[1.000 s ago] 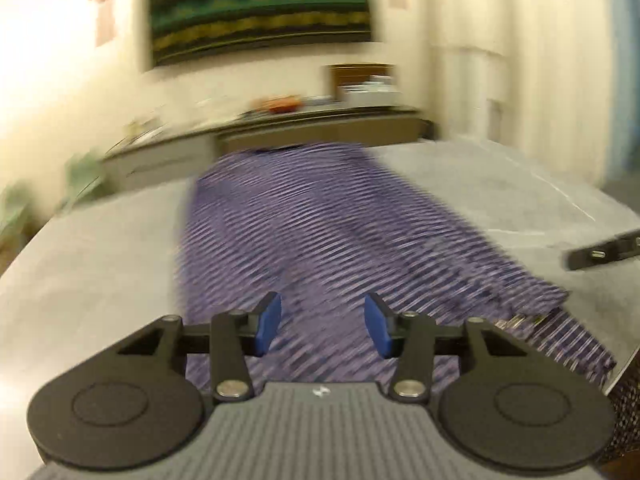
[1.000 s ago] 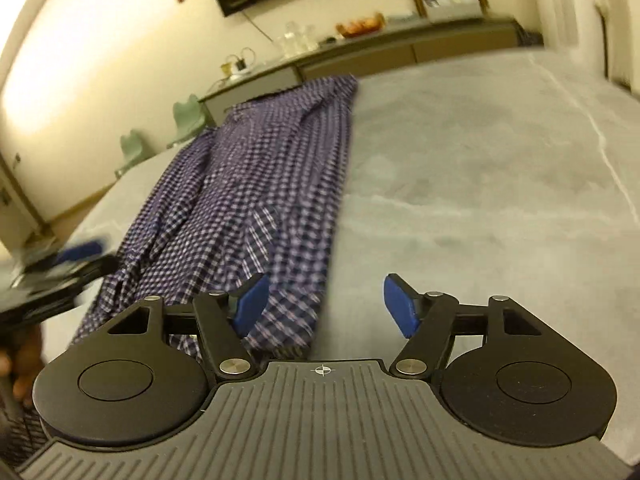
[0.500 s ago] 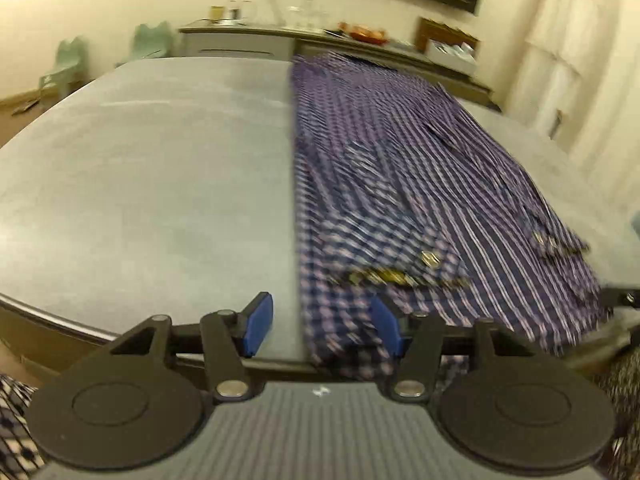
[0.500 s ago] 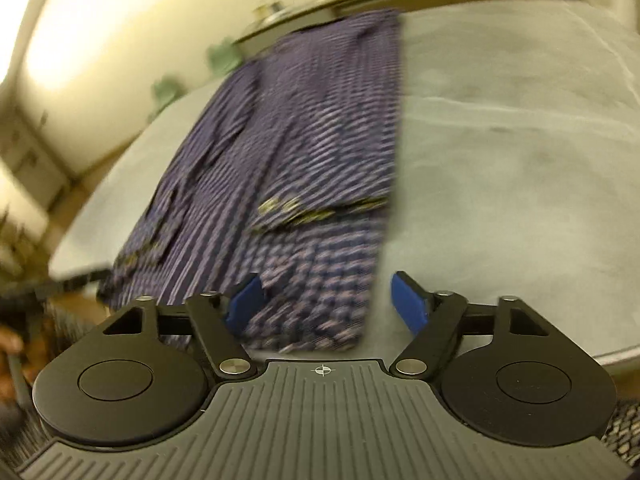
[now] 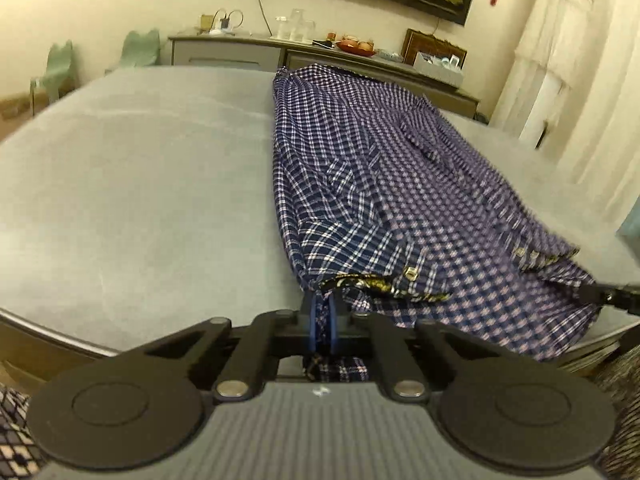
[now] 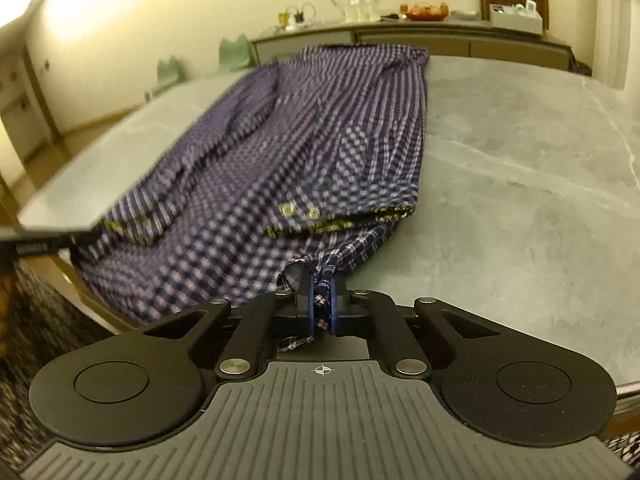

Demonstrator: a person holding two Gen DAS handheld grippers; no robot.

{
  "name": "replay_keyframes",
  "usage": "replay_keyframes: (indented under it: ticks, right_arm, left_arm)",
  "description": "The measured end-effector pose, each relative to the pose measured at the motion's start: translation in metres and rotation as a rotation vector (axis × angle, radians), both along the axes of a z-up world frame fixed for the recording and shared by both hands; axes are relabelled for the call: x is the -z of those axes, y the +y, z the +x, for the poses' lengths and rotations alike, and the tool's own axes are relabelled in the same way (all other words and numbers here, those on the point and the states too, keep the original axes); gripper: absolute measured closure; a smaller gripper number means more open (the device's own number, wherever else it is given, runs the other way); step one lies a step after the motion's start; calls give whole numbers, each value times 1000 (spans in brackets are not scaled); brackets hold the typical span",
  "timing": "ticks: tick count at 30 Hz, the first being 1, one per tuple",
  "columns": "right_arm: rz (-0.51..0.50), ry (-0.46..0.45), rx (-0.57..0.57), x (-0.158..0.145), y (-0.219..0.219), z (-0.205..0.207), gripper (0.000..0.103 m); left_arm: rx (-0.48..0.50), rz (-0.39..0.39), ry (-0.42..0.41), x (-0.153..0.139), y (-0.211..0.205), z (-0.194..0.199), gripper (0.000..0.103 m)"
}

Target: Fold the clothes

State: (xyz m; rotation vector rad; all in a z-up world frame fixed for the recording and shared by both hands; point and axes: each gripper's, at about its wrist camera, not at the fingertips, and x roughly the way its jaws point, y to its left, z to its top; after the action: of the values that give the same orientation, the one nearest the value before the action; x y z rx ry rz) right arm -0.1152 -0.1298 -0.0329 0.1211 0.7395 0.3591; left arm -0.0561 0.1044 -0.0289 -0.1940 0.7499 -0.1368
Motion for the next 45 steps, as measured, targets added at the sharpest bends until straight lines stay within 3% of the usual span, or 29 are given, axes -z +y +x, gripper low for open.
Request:
replay_keyframes:
  ticks: [3, 6, 10, 13, 14, 15, 16, 17, 19, 21, 29, 32, 33, 34, 36, 43, 45]
  right_arm:
    - [99, 16, -15, -8, -12, 16, 99]
    - [186, 23, -37, -25, -21, 46, 99]
    - [251, -5, -13, -65, -29, 122, 99]
    - [311, 4, 104, -65, -39, 195, 96]
    - [336, 17, 145, -54, -45, 214, 90]
    - [362, 31, 185, -42, -51, 233, 73]
    - [373, 45, 238, -27, -59, 245, 48]
    - [378, 70, 294, -12, -67, 253, 42]
    - [438, 161, 368, 10, -77, 265, 42]
    - [489, 178, 321, 13, -76, 269, 43]
    - [156, 63, 50, -16, -16, 243, 39]
    - [101, 66, 18, -19, -13, 227, 37]
    - [91, 62, 10, -22, -13, 220, 32]
    - [120, 78, 10, -19, -18, 216, 26]
    - [197, 121, 17, -12, -30, 210, 24]
    - [467, 271, 39, 13, -72, 188, 24]
    - [495, 304, 49, 24, -72, 186, 24]
  left_arm:
    - [16, -135, 18, -16, 16, 15, 97]
    - [34, -247, 2, -46, 27, 56, 98]
    - [-16, -313, -32, -91, 37, 151, 97]
    - [-128, -320, 4, -89, 46, 232, 94]
    - [-148, -329, 28, -79, 50, 254, 93]
    - [-164, -321, 46, -70, 52, 268, 86]
    - [-177, -298, 58, -62, 54, 274, 81]
    - [-172, -276, 55, -54, 55, 275, 78]
    - [-139, -232, 27, -39, 58, 264, 73]
    - [-163, -212, 49, -27, 67, 254, 73]
    - [-4, -97, 137, -12, 45, 251, 64]
    - [60, -36, 121, -13, 28, 240, 57]
    - [57, -15, 109, -14, 27, 235, 56]
    - [40, 0, 95, -15, 29, 230, 56]
    - [10, 19, 71, -19, 34, 220, 56]
    - [81, -77, 136, -20, 35, 197, 56]
    - [82, -93, 150, -14, 29, 197, 50]
